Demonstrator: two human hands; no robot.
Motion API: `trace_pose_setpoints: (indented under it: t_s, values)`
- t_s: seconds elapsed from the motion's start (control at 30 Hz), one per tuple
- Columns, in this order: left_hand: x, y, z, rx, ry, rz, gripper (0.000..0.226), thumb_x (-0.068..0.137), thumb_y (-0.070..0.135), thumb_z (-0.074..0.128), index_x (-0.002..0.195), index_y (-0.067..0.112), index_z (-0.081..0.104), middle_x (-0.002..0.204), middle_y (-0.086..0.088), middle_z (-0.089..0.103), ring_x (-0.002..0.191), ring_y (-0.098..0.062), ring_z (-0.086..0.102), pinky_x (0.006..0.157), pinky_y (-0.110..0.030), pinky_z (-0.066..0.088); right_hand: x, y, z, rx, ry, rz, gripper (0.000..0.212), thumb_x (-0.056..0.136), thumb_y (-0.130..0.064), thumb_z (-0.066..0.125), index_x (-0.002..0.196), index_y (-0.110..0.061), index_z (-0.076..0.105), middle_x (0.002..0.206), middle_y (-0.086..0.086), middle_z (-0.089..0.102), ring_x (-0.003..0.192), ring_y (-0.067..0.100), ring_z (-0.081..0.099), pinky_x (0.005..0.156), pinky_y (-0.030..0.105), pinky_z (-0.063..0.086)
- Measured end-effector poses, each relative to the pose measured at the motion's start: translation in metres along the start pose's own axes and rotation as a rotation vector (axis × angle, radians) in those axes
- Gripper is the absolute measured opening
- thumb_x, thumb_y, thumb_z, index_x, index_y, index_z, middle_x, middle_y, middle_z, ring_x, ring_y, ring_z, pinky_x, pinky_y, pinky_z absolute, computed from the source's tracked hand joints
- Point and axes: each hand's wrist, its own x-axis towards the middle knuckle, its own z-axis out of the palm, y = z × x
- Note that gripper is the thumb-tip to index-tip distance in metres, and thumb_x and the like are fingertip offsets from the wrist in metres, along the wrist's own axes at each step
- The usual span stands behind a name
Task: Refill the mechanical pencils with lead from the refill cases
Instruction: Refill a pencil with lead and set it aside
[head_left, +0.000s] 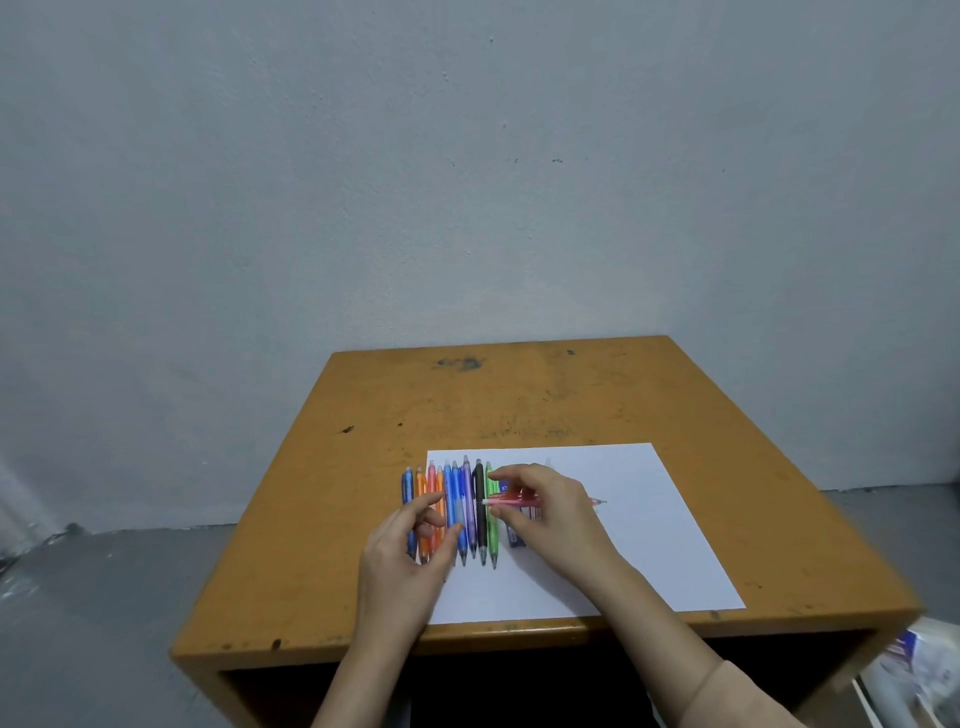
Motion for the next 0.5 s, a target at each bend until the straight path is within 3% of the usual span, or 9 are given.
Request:
trace_pose_setpoints:
  t_s: [0.1,0.5]
  values:
    - [0.0,-0.001,0.001,-0.002,-0.008,-0.012,0.039,0.08,0.019,0.074,0.114,0.034,0.063,0.093,0.024,0.06,0.09,-0.004,0.059,0.079,-0.039,0.056,0.001,-0.002,0.001,0.01,0.035,0.019,0.029,0.086,-0.025,0.069,0.115,-0.027,0.065,0.108,-0.012,0.064,0.094,0.001,0.056,0.09,0.023,0.048]
    - [-0.002,0.0,0.001,-0.033,-0.036,0.05,0.046,0.081,0.013,0.072,0.112,0.042,0.055,0.095,0.029,0.06,0.094,-0.002,0.059,0.08,-0.041,0.056,0.002,-0.012,0.008,-0.011,0.01,0.033,0.031,0.088,-0.026,0.066,0.119,-0.025,0.064,0.115,-0.009,0.063,0.097,0.002,0.055,0.089,0.019,0.047]
